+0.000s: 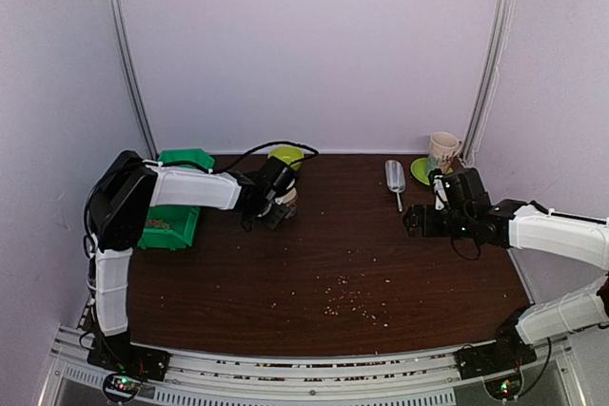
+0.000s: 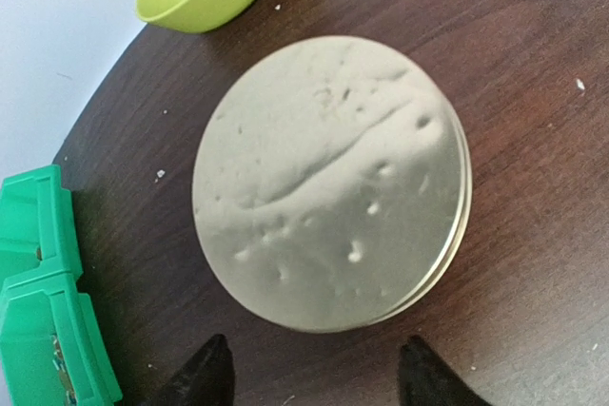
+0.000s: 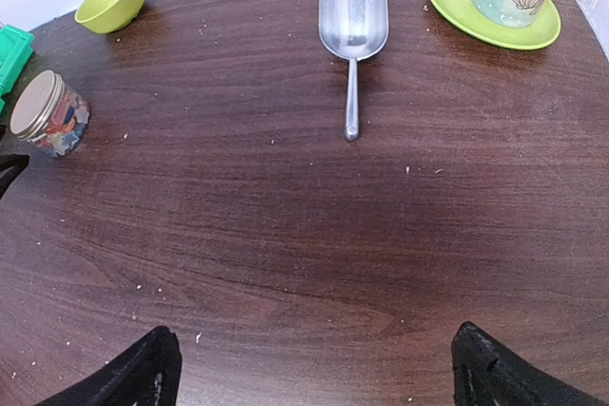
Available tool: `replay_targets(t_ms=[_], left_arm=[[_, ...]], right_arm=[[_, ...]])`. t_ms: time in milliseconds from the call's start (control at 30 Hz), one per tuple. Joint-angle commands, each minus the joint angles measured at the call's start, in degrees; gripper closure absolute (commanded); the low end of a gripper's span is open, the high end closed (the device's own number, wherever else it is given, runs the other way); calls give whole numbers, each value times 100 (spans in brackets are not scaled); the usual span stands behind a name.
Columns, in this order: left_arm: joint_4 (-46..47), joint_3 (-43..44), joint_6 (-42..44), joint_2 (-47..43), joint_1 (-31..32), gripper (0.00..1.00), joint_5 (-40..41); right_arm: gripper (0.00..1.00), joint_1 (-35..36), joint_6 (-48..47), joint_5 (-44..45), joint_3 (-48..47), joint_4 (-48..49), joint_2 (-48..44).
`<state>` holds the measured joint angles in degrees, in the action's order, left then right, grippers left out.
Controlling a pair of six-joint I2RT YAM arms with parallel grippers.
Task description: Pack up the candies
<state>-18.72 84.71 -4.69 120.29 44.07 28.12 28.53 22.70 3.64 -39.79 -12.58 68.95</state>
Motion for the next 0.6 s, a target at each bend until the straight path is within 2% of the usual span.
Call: replay_targets(t_ms=[0,200,567], left_arm=[[13,-102,-153,-522,-29,33,-6],[18,118,-91,-753,85,3,-100],[-541,1959,527,787,169,2,255]], right_arm=[[1,40,-61,-20,-86,36,61],[1,105,-59,-40,-141,58,148],[1,196,-73,-33,-158,27,177]])
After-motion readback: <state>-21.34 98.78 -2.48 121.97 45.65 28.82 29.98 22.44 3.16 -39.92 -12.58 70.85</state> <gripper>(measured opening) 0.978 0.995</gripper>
